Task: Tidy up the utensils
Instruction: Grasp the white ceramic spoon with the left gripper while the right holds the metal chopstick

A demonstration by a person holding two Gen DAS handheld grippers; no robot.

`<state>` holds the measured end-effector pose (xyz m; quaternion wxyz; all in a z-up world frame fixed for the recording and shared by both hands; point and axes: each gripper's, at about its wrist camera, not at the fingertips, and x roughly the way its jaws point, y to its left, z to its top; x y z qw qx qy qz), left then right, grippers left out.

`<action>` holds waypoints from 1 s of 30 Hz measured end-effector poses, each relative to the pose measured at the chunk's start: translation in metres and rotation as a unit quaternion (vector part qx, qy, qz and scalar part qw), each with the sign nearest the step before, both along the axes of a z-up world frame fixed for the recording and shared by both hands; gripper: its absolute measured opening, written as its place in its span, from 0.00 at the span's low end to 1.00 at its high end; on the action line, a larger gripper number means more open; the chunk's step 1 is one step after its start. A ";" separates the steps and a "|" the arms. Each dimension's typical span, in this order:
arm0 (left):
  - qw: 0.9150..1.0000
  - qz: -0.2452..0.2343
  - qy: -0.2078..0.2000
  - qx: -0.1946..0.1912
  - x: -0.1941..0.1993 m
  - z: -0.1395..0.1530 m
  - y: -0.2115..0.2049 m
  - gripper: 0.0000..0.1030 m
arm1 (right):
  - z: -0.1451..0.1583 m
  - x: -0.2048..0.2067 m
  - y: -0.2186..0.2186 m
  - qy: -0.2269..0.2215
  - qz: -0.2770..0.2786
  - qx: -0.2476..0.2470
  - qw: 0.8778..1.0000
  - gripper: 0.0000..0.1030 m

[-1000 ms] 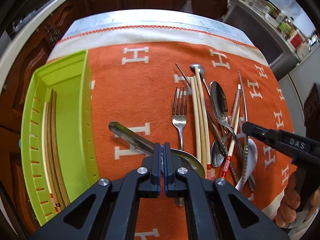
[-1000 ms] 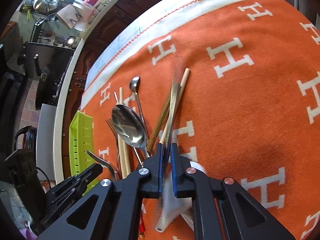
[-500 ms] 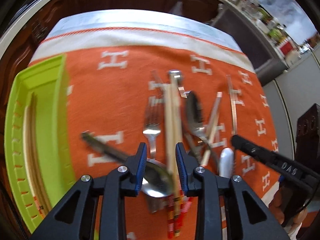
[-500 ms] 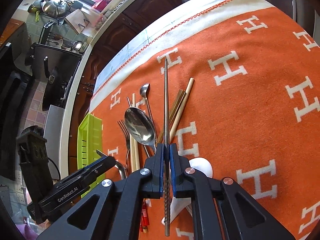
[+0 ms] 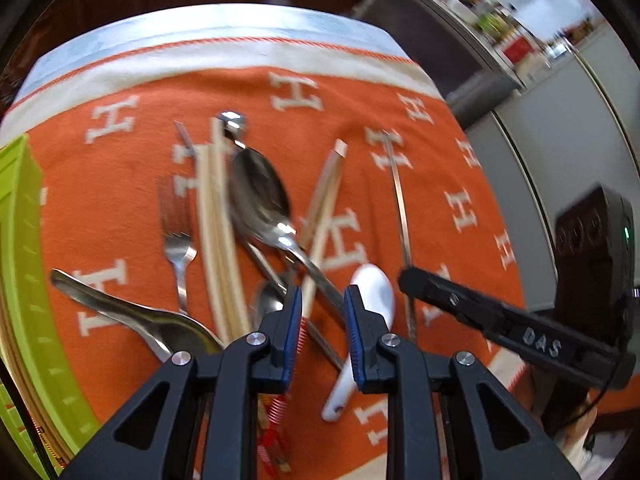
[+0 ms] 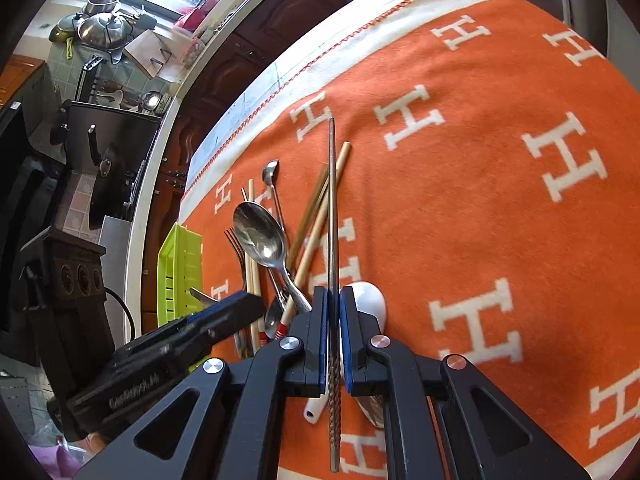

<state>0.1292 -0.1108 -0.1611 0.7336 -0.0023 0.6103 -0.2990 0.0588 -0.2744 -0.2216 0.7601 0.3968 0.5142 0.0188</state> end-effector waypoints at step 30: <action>0.988 -0.154 -0.014 0.020 -0.037 -0.033 -0.047 0.18 | -0.013 -0.048 -0.016 0.006 -0.019 0.024 1.000 0.06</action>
